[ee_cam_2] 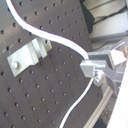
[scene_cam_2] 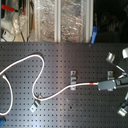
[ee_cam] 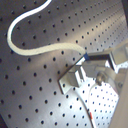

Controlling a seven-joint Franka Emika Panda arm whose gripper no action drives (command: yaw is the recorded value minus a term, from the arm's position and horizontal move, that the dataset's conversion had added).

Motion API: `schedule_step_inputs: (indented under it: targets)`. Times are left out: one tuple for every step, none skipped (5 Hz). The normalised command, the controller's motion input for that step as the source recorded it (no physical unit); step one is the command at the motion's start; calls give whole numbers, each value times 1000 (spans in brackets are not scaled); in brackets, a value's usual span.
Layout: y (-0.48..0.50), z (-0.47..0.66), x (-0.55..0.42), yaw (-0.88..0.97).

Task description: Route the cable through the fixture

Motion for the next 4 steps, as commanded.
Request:
schedule_step_inputs:
  targets:
    - [216, 227, -62, 620]
    - [185, 273, -33, 729]
    - [403, 203, -28, 434]
    - [422, 61, -28, 17]
